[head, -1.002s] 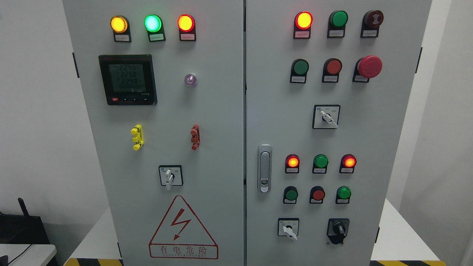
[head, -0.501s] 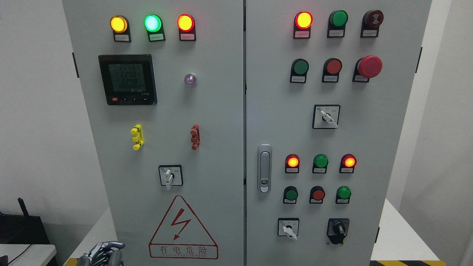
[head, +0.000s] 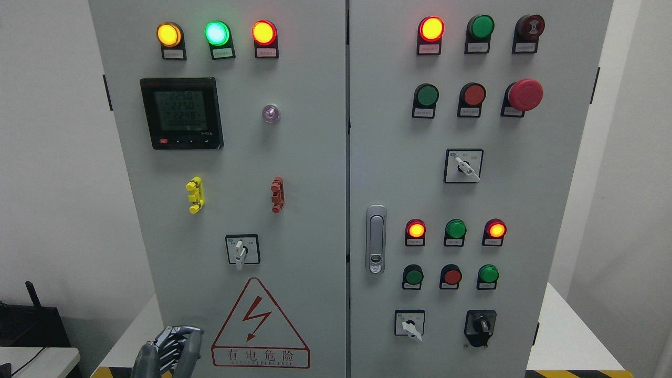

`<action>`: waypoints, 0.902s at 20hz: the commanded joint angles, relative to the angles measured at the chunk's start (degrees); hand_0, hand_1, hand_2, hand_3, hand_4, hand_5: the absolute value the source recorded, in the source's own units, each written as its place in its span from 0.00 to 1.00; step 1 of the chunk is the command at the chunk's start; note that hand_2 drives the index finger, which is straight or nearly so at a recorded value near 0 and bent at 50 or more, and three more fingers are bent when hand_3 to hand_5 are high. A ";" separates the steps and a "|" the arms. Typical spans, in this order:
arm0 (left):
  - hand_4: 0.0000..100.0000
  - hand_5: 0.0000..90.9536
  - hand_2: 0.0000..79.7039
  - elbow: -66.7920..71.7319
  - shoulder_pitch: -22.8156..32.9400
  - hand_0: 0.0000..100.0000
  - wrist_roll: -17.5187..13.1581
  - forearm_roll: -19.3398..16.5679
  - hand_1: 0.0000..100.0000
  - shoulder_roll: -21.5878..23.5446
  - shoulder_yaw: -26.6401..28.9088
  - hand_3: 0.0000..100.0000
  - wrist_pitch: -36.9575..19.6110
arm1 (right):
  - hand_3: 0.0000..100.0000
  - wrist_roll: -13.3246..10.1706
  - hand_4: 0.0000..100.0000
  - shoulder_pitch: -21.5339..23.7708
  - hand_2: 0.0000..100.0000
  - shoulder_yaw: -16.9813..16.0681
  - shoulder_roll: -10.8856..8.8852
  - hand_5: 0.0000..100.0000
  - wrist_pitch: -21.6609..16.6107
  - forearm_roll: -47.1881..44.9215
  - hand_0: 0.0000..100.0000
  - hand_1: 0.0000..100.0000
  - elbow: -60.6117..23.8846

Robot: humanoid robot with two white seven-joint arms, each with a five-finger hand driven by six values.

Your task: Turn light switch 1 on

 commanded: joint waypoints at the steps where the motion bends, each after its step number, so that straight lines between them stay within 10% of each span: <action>1: 0.89 0.87 0.60 -3.71 -1.15 0.03 2.80 -0.04 0.31 -0.27 -8.05 0.83 2.62 | 0.00 -0.27 0.00 0.00 0.00 0.97 0.05 0.00 0.01 -1.41 0.12 0.39 0.00; 18: 0.92 0.93 0.63 -3.98 -5.89 0.07 16.17 0.14 0.45 -0.62 -12.01 0.85 14.04 | 0.00 -0.27 0.00 0.00 0.00 0.97 -0.04 0.00 0.01 -1.41 0.12 0.39 0.00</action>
